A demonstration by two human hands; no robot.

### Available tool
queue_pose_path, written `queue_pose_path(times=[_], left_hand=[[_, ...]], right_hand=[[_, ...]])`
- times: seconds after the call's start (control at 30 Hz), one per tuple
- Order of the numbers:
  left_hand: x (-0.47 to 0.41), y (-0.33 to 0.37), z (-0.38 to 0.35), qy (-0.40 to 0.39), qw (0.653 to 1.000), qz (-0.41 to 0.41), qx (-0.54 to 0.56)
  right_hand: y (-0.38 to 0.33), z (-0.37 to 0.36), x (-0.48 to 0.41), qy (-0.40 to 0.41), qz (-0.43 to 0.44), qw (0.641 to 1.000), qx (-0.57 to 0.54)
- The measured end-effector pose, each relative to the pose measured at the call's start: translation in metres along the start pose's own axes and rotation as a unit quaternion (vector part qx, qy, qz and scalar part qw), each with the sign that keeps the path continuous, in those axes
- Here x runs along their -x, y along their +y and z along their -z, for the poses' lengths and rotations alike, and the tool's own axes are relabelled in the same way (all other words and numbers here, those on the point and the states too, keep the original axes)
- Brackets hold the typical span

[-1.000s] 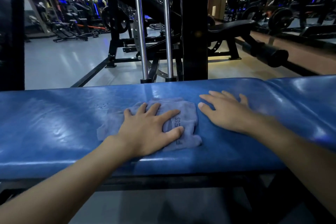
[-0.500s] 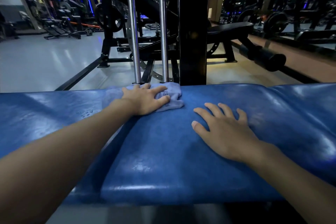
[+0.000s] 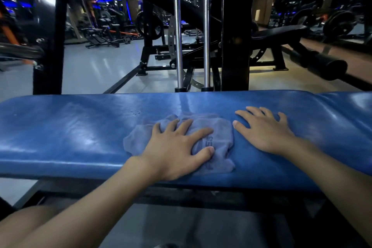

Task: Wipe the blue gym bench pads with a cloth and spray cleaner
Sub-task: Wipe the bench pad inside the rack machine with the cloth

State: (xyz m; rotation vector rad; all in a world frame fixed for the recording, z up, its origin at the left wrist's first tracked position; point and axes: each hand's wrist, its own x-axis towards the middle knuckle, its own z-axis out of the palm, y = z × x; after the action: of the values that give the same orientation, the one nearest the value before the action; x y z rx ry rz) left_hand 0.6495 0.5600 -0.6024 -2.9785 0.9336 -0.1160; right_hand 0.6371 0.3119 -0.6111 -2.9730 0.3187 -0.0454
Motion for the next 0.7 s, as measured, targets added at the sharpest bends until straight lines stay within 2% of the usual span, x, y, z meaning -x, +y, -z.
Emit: queue_pose_path(times=[0.13, 0.23, 0.3, 0.4, 0.7], left_hand=[[0.02, 0.005, 0.005, -0.025, 0.999, 0.047, 0.005], [0.007, 0.0, 0.004, -0.033, 0.997, 0.07, 0.012], [-0.013, -0.006, 0.003, -0.043, 0.996, 0.074, 0.024], [-0.05, -0.022, 0.0, -0.041, 0.996, 0.07, 0.03], [-0.17, -0.07, -0.001, -0.055, 0.995, 0.078, 0.026]], right_hand=[[-0.006, 0.007, 0.003, 0.038, 0.015, 0.997, 0.07], [-0.011, 0.013, 0.002, 0.041, 0.026, 0.999, 0.003], [-0.014, 0.012, 0.001, 0.016, 0.03, 0.999, -0.029], [-0.018, 0.002, 0.001, -0.013, 0.044, 0.999, 0.014], [-0.022, 0.0, 0.008, -0.005, 0.034, 0.999, 0.011]])
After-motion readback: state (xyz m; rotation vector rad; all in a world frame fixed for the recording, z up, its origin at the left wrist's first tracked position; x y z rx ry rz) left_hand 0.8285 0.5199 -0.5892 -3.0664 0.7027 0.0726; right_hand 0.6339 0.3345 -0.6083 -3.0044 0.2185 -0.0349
